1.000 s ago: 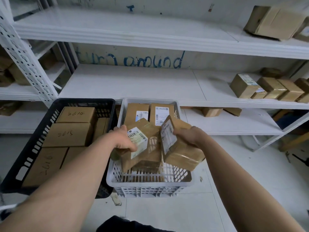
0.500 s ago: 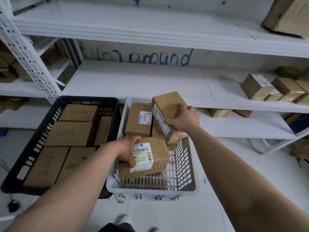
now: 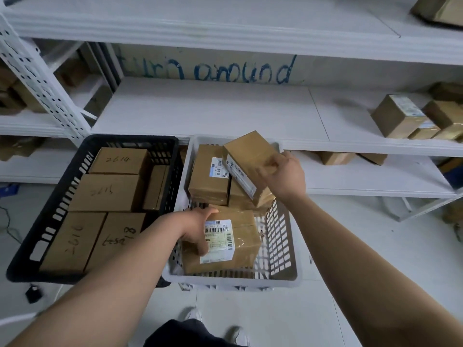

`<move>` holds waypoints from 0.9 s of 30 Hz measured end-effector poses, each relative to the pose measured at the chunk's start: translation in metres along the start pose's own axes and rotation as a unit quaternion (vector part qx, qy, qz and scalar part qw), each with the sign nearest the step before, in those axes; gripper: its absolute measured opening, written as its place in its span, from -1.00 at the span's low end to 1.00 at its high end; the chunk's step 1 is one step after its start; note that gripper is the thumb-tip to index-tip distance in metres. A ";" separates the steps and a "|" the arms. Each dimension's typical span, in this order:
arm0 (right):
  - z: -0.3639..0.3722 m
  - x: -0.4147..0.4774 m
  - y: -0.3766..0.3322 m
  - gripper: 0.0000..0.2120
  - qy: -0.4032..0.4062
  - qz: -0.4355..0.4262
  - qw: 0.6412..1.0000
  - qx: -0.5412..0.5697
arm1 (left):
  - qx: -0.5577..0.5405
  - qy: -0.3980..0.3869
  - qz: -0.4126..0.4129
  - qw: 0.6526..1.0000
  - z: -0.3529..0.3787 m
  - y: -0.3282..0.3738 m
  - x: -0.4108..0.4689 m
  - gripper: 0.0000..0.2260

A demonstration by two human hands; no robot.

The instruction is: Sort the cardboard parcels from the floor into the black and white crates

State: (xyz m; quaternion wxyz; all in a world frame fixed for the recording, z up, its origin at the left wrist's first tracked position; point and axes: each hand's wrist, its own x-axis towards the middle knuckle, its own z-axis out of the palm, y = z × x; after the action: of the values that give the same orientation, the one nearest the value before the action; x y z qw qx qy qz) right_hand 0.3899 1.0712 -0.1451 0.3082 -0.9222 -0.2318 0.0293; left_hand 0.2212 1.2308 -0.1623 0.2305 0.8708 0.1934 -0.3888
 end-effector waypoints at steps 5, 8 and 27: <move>0.000 -0.040 0.019 -0.50 -0.109 0.062 0.992 -0.025 | 0.040 0.014 0.007 0.999 0.011 0.010 0.000 0.10; 0.013 -0.064 0.036 -0.51 -0.232 0.108 0.966 -0.043 | 0.058 0.019 0.010 0.998 0.018 0.013 -0.002 0.10; 0.071 -0.088 0.043 -0.72 -0.367 0.280 0.879 0.118 | -0.212 0.107 -0.091 0.967 0.052 -0.030 0.028 -0.67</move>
State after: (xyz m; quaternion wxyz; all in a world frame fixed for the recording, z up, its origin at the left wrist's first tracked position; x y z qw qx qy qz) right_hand 0.3153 1.0409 -0.2355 0.2869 -0.8285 -0.0555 0.4777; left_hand 0.1920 1.2308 -0.2220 0.3514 0.8173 0.3731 -0.2632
